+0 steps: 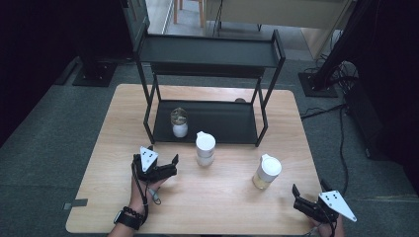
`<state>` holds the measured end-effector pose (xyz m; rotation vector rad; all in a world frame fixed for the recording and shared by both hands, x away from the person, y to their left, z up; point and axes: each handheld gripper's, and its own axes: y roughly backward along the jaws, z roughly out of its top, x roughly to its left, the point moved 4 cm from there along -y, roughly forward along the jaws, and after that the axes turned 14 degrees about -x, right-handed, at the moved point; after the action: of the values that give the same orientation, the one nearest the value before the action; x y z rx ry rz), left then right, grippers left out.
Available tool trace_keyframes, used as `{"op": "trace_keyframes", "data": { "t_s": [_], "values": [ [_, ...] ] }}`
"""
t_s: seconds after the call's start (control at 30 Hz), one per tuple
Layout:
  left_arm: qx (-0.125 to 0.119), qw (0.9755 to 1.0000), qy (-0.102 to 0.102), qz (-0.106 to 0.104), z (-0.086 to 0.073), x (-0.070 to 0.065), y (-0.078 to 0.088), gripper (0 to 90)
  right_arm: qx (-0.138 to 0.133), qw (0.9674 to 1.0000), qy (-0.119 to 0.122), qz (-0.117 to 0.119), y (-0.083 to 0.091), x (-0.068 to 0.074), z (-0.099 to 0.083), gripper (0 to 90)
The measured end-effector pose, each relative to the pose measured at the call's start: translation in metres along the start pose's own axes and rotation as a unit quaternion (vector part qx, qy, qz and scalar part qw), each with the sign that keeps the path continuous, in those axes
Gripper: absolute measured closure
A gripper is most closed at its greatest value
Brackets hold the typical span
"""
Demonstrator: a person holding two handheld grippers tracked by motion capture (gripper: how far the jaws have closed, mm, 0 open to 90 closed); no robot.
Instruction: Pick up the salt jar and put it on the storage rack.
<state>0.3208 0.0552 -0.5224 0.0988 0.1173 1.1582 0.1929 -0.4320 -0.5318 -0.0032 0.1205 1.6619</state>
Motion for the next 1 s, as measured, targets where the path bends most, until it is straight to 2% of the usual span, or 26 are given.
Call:
{"op": "trace_keyframes", "data": {
  "t_s": [0.8,1.0],
  "values": [
    [-0.003,1.0000,0.003,-0.004,-0.002,0.005,0.014,1.9,0.000,1.0000,-0.002,0.002,0.000,0.000,0.000,0.1],
    [-0.005,0.9999,0.011,-0.001,-0.003,0.008,0.018,1.9,-0.001,1.0000,-0.001,0.002,0.000,0.000,0.000,0.1]
  ]
}}
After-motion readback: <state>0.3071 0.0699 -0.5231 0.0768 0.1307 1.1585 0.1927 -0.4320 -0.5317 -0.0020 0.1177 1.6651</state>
